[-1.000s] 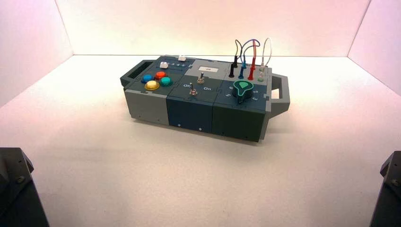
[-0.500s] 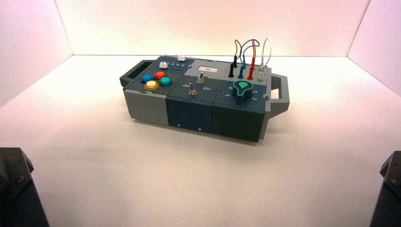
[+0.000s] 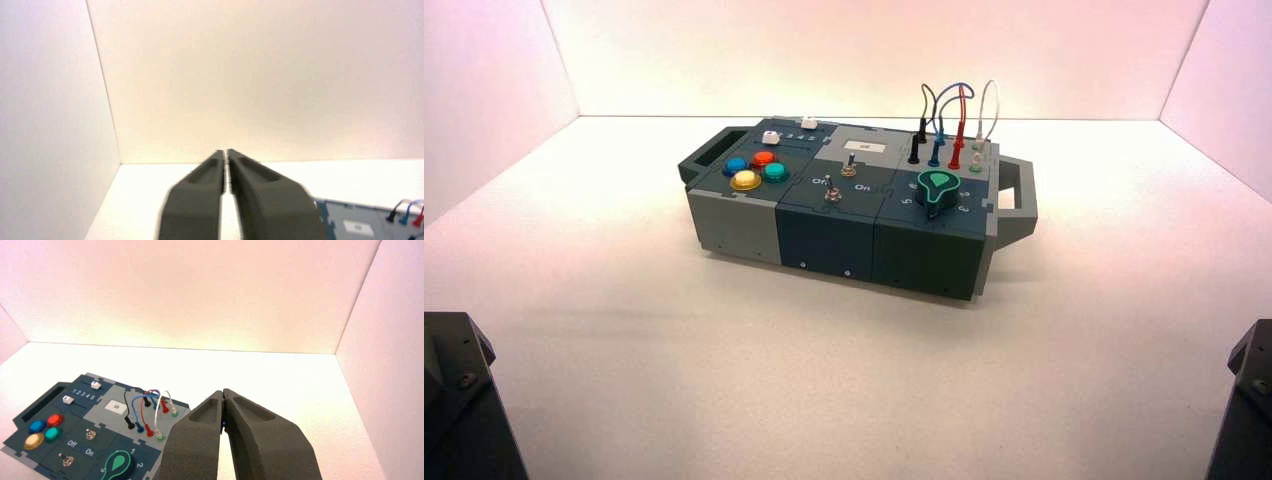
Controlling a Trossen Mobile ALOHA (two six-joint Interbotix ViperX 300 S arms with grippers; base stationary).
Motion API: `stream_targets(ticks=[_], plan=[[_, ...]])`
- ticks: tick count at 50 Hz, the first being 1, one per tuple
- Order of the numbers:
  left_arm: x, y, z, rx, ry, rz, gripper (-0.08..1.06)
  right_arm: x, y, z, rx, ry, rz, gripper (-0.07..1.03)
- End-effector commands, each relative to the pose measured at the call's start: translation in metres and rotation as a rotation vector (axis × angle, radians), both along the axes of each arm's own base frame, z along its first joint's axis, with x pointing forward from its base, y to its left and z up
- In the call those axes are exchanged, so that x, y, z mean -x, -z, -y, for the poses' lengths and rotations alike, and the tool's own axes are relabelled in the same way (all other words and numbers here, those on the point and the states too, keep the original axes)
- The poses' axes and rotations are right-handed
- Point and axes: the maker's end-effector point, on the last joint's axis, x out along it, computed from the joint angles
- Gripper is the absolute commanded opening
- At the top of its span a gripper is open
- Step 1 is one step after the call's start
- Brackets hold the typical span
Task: Close left gripper.
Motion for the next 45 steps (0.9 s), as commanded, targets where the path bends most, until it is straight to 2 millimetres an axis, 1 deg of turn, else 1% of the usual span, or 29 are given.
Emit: stream_targets(ticks=[1, 13, 45], plan=[[-0.001, -0.0062, -0.0024, -0.015, -0.01, -0.002, -0.03, -0.0027, -0.0063, -0.0009, -0.003, -0.003, 0.012, -0.02], [-0.0035, -0.0033, -0.0047, -0.016, -0.021, -0.02, -0.03, -0.0022, -0.0068, -0.0046, -0.003, -0.023, 0.012, -0.02], [-0.0043, -0.0017, -0.005, -0.018, -0.022, -0.028, -0.03, -0.0021, -0.0065, -0.0045, -0.003, -0.023, 0.01, -0.02]])
